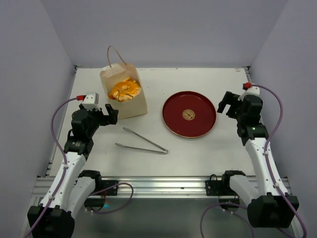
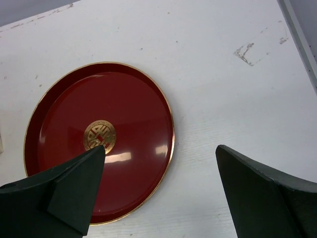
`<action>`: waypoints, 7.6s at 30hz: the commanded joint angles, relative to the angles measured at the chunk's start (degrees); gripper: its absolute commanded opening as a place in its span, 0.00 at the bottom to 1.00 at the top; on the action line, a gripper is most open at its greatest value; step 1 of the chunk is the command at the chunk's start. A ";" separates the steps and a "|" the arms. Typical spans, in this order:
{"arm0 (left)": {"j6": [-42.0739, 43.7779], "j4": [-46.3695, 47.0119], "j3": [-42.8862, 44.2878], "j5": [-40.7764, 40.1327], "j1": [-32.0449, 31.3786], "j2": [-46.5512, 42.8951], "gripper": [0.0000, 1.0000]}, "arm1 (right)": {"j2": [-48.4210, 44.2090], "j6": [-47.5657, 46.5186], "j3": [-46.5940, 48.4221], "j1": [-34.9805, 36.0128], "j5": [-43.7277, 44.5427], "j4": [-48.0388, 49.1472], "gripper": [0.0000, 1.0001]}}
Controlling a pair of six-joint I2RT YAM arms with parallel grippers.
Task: Take the fake bread out of the paper bag
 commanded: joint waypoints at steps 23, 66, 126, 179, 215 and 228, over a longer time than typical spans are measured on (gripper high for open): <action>3.30 -6.50 17.74 -2.03 -0.26 3.68 1.00 | -0.64 -31.33 2.38 0.18 -63.38 -8.41 0.99; 18.15 -15.12 66.20 26.79 9.68 58.27 0.77 | -4.34 -35.38 1.93 0.18 -62.86 -12.54 0.99; 26.60 9.57 37.82 6.13 7.13 35.59 0.00 | 5.59 -46.01 9.84 7.90 -62.16 -24.06 0.99; 18.94 11.86 23.06 12.90 8.01 25.32 0.00 | 54.72 -29.05 21.27 63.28 -10.03 6.18 0.99; 18.77 11.68 19.19 13.34 8.01 20.31 0.00 | 48.86 -43.46 24.96 55.73 -19.07 -13.31 0.00; 19.38 12.47 15.50 15.01 8.01 17.14 0.00 | 30.03 -49.18 26.19 46.34 -39.27 -28.00 0.13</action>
